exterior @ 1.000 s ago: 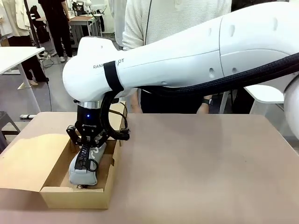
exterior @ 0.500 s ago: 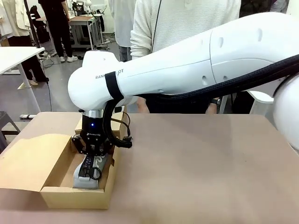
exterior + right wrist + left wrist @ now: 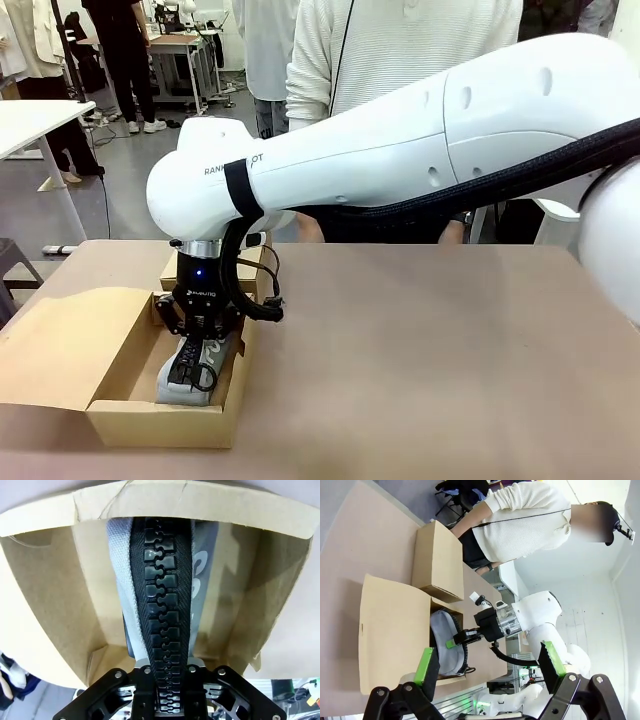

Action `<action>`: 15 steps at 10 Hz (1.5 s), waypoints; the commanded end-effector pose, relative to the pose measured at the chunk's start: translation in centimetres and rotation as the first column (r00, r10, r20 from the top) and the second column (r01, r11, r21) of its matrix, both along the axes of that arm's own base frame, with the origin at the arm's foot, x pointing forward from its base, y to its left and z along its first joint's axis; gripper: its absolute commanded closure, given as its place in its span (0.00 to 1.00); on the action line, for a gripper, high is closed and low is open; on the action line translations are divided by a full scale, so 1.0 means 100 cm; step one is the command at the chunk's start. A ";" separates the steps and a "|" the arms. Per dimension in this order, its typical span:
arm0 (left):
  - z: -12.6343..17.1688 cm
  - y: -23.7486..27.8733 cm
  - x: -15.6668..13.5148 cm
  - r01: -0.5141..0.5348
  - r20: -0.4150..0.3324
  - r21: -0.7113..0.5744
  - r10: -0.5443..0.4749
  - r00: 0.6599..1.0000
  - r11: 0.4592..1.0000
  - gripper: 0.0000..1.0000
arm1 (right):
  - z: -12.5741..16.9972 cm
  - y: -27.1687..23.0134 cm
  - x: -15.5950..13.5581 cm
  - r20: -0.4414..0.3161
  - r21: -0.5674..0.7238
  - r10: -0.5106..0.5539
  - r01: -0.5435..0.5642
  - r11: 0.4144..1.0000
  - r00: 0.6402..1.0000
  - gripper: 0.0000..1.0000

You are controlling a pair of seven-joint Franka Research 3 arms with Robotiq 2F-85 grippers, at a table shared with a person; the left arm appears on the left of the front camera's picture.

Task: Place items inside the box.
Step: Pick up a Pencil pouch or Stapler and place it inside the Mailer Box closest to the robot.

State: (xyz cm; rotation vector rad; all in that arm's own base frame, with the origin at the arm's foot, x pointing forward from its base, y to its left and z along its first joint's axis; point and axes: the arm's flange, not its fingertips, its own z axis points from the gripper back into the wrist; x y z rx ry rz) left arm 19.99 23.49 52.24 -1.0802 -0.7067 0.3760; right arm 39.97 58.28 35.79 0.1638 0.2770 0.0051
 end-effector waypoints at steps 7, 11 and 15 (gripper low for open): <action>0.001 -0.001 0.000 0.003 0.029 -0.007 -0.003 1.000 1.000 0.00 | 0.018 -0.034 -0.006 0.020 0.124 -0.023 0.021 0.992 1.000 0.00; 0.001 -0.001 0.000 0.003 0.029 -0.007 -0.003 1.000 1.000 0.00 | 0.043 -0.063 -0.014 0.061 0.209 -0.072 0.058 0.976 0.996 0.00; 0.001 -0.001 0.000 0.003 0.029 -0.007 -0.003 1.000 1.000 0.00 | 0.055 -0.053 -0.005 0.056 0.185 -0.091 0.079 0.980 0.994 0.00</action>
